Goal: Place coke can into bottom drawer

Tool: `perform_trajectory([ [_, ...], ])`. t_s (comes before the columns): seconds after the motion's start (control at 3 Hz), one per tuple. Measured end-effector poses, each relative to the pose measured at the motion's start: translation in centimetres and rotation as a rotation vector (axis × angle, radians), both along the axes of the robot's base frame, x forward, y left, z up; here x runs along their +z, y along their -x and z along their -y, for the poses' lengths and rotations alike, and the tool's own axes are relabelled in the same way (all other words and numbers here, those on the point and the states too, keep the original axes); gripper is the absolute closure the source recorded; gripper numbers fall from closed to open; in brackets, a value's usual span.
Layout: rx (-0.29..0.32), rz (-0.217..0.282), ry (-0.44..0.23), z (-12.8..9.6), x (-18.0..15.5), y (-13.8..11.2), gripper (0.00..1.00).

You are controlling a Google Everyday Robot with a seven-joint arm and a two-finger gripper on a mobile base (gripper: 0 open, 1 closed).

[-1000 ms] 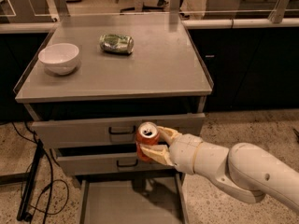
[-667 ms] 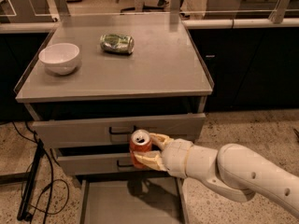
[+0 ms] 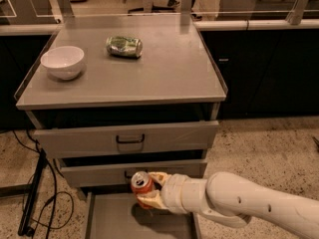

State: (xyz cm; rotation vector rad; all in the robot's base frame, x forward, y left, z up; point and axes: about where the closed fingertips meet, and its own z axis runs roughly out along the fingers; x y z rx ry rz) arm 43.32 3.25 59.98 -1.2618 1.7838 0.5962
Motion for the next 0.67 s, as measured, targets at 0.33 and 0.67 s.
perform_trajectory([
  [0.33, 0.015, -0.004, 0.111, -0.2, -5.2, 1.4, 1.00],
  [0.67, -0.010, 0.018, 0.186, 0.1, -9.5, 1.5, 1.00],
])
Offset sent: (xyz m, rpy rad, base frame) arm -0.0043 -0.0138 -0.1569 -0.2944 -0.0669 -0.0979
